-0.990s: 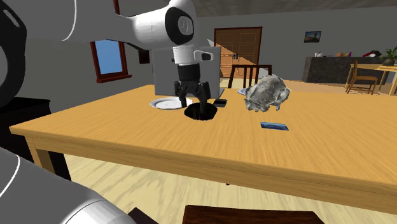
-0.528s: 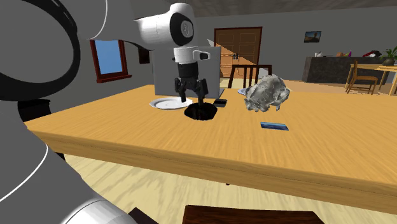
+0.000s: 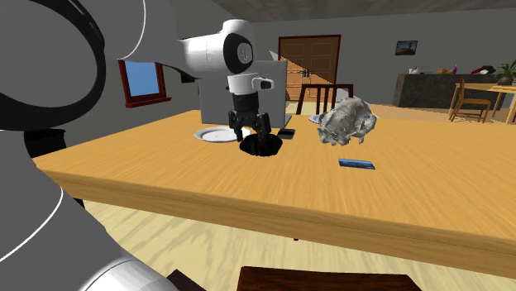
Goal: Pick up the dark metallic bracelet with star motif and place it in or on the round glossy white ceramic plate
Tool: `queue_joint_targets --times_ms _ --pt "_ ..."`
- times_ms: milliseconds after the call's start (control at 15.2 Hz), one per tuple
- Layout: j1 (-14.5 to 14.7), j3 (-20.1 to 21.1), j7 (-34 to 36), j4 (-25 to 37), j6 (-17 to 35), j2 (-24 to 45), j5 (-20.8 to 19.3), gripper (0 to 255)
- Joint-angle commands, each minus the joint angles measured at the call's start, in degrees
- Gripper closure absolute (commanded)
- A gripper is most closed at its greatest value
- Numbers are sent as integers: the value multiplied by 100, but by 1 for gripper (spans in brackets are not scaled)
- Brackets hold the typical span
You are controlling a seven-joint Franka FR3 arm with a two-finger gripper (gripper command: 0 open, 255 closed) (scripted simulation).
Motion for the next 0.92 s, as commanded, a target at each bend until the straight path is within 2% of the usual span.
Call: queue_joint_targets --times_ms 0,264,330,858 --pt "0 0 1 -17 16 -3 0 0" --pt "0 0 0 -16 15 -3 0 0" --pt "0 0 0 -16 15 -3 0 255" --pt "1 2 3 -15 8 -9 1 255"
